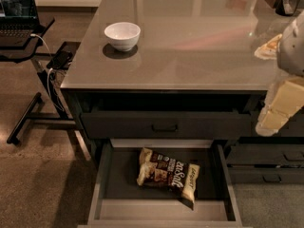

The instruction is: Pick brown chip bag from middle drawer and place on counter

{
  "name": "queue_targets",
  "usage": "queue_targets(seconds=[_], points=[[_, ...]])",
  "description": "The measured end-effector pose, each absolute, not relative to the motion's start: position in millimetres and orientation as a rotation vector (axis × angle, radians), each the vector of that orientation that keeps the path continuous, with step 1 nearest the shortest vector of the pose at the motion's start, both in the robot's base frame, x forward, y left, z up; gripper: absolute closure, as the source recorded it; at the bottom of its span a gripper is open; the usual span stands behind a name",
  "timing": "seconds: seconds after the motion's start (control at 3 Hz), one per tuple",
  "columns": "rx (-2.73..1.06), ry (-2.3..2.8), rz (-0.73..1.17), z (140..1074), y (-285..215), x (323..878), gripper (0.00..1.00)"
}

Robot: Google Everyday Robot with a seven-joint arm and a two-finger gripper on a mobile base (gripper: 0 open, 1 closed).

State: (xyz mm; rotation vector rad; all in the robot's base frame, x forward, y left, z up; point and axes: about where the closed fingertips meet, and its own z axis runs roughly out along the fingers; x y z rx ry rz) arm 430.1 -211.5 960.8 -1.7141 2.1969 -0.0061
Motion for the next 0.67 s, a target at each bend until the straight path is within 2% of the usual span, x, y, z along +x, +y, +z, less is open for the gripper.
queue_targets(seconds=[0.67], points=[[-1.698, 1.998, 0.24, 884, -172, 392, 0.0]])
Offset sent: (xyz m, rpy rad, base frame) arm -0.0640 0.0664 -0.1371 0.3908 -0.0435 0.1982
